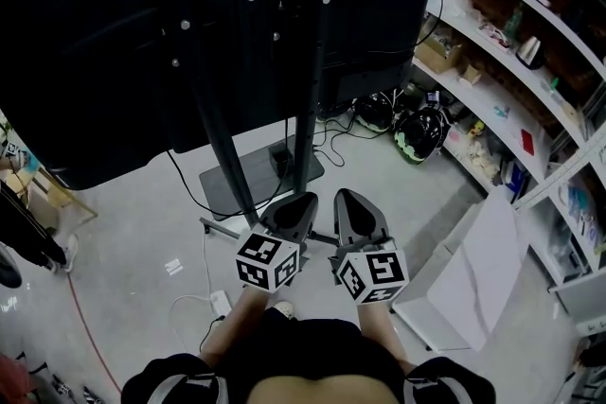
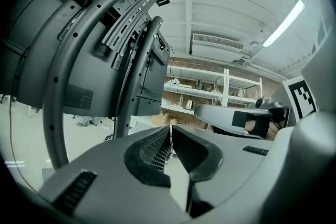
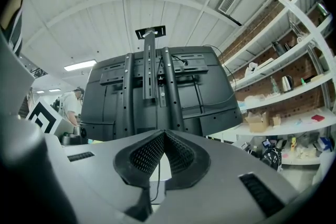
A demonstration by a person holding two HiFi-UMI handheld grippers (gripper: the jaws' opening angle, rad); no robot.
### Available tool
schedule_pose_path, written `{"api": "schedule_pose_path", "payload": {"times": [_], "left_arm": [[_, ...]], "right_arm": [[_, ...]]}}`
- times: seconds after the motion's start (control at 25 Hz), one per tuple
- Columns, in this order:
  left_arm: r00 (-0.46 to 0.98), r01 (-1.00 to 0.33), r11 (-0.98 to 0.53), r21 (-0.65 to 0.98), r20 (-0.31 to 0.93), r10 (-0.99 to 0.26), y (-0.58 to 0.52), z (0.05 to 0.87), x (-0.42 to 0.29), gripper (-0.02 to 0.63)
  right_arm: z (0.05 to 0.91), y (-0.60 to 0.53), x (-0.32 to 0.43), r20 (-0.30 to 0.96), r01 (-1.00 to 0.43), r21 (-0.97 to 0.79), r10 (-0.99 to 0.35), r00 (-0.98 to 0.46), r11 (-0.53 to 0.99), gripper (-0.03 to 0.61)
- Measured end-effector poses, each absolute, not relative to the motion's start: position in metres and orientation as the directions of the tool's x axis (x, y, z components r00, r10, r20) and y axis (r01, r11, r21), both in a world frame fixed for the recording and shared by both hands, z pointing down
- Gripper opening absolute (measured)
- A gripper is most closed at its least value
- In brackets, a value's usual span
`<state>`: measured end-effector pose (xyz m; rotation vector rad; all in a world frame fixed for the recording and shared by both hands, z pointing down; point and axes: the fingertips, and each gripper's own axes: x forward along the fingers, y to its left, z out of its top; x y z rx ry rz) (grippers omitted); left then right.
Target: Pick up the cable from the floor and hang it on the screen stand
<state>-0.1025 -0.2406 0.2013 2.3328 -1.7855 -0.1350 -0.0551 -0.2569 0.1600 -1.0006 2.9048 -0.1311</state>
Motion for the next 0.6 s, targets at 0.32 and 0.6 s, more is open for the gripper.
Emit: {"api": "schedule_pose_path", "payload": {"times": [0.32,0.6], "left_arm": [[0.265,-0.946,-0.248,0.206,0.055,-0.963,-0.241,0.208,-0.109,0.018],[0.259,-0.946,-0.239,0.218,0.071,-0.963,-0.241,0.216,-0.119,0.018]], "right_arm": [[0.167,-0.251,-0.07,-0.022,-0.584,-0.089,-0.588,-0.809,0.807,0.023],[0.172,-0.252,-0.079,-0.008,-0.583,-0.074,-0.585,-0.811,0.809,0.023]]}}
